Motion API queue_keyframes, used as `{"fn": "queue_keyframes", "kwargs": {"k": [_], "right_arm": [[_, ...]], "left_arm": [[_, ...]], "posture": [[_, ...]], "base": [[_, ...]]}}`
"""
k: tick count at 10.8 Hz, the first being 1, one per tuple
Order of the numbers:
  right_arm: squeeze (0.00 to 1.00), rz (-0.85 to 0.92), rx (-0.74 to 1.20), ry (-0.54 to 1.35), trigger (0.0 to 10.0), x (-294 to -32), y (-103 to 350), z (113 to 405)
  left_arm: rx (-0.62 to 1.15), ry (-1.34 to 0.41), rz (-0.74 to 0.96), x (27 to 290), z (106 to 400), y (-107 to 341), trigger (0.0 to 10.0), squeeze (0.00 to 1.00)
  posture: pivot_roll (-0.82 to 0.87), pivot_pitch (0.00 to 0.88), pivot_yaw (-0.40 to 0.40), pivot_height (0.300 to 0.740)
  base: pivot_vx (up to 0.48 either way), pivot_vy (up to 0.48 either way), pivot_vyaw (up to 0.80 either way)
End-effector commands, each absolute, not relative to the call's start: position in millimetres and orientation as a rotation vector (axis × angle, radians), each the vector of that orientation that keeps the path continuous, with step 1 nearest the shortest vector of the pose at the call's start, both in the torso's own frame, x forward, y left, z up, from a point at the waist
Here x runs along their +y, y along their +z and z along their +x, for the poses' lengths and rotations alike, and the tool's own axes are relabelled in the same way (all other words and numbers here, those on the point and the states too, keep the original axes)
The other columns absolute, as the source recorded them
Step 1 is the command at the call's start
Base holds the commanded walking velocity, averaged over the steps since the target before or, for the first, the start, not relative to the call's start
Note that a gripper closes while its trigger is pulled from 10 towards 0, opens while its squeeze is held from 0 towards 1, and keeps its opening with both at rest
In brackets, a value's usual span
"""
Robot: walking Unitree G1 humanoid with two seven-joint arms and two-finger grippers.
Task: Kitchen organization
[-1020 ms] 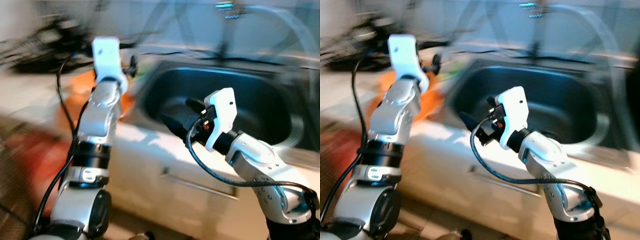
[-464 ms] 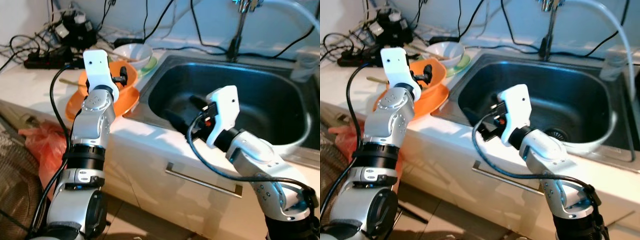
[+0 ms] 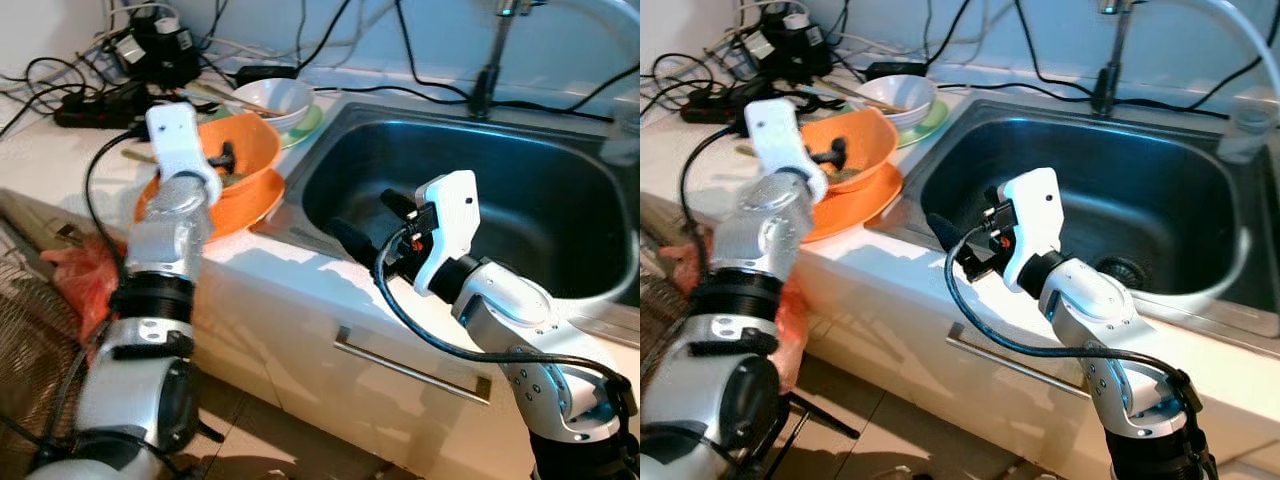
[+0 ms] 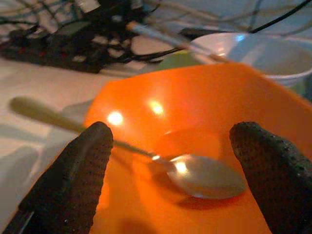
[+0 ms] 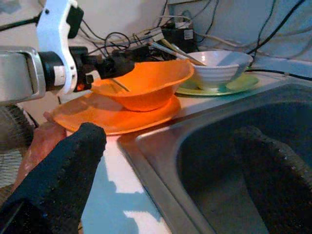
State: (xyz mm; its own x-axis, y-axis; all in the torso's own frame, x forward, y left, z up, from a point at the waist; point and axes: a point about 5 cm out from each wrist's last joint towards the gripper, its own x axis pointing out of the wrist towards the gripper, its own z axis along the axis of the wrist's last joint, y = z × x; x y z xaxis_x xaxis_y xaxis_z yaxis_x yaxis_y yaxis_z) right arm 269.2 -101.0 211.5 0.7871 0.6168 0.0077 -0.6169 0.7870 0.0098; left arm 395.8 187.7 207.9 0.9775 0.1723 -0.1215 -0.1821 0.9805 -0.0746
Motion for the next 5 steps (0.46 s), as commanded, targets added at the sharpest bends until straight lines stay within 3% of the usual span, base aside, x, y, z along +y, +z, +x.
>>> {"fn": "queue_keyframes", "kwargs": {"k": [1, 5], "right_arm": [[0.0, 0.009, -0.023, 0.676, 10.0, -98, 214, 266], [0.0, 0.004, -0.016, 0.675, 10.0, -94, 213, 260]], "left_arm": [[0.113, 0.197, -0.096, 192, 398, 212, 10.0, 0.0], [0.183, 0.206, -0.11, 203, 408, 215, 10.0, 0.0]], "posture": [[-0.08, 0.0, 0.097, 0.74], [-0.09, 0.0, 0.11, 0.74]], "base": [[0.0, 0.0, 0.0], [0.0, 0.0, 0.0]]}}
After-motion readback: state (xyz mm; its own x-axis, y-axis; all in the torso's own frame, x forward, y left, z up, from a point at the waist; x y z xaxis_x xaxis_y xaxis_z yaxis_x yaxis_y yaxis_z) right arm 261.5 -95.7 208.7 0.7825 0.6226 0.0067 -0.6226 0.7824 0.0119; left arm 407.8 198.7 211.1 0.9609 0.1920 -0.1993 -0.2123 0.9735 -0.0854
